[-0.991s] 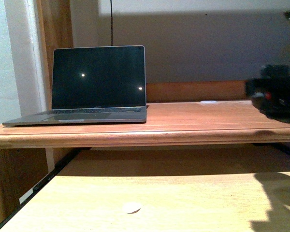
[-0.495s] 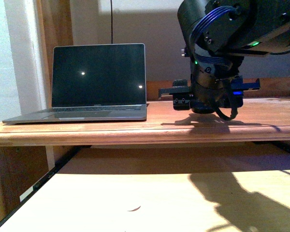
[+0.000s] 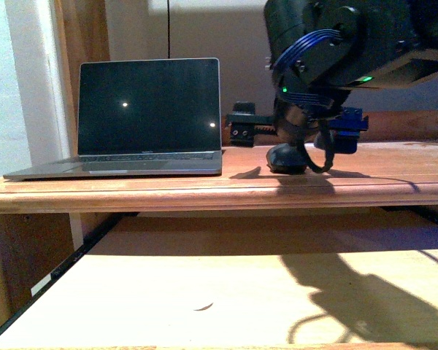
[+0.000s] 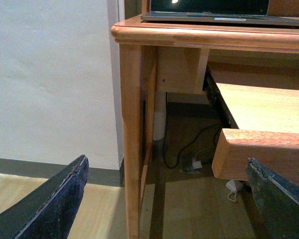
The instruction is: Place mouse
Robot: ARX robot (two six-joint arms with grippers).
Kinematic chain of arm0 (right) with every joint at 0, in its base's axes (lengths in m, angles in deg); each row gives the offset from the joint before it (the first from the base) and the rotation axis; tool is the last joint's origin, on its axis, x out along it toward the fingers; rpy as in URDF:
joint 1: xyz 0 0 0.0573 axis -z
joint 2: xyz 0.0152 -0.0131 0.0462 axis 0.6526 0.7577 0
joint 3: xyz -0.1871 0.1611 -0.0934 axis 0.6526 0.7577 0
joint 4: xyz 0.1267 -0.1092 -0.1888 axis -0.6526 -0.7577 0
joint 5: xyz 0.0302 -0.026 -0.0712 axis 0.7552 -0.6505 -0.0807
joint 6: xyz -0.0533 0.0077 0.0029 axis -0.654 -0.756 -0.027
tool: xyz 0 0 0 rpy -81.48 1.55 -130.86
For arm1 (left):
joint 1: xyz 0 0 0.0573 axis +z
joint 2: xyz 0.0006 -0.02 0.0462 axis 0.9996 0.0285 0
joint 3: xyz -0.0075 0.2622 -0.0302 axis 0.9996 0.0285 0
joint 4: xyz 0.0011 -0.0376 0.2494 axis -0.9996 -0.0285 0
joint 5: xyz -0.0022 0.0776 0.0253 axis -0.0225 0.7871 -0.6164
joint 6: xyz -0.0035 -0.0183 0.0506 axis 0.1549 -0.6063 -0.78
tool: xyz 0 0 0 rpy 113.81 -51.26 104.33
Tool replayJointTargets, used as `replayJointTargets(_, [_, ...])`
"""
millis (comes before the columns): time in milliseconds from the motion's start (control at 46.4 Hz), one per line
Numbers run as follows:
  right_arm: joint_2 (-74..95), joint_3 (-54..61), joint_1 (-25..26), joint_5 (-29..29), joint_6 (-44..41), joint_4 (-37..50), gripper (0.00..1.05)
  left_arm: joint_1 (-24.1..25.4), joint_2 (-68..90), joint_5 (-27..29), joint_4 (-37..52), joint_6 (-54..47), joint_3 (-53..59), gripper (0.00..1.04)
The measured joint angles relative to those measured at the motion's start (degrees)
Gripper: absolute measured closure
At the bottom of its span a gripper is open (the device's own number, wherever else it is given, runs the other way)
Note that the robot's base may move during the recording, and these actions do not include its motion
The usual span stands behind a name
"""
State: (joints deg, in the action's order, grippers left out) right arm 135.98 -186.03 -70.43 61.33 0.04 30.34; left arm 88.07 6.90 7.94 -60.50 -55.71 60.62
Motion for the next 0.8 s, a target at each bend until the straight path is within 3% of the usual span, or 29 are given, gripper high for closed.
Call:
replayJointTargets(22, [-1.5,1.9,0.7,0.9,0.7,2.0,0.08,0.0,0.0,0.0,0.0,0.0,0.0,0.08])
replayJointTargets(43, [-20.0,22.3,7.7,10.1,-0.9,17.9,0.07,0.0,0.0,0.0,0.0,0.0,0.0,0.08])
replayJointTargets(323, [-46.0,55.5,19.5,37.1,-4.1,26.8,0.07,0.0,0.0,0.0,0.0,0.0,0.0,0.08])
replayJointTargets(560, [-63.5,75.1,31.1,62.4,-9.9,22.9,0.07,0.0,0.0,0.0,0.0,0.0,0.0,0.08])
replayJointTargets(689, [-71.4,82.8,41.9,78.2,-15.7,16.5,0.07,0.0,0.0,0.0,0.0,0.0,0.0,0.08])
replayJointTargets(797, [-74.2,86.2,47.2,84.5,-23.1,7.6,0.07,0.0,0.0,0.0,0.0,0.0,0.0,0.08])
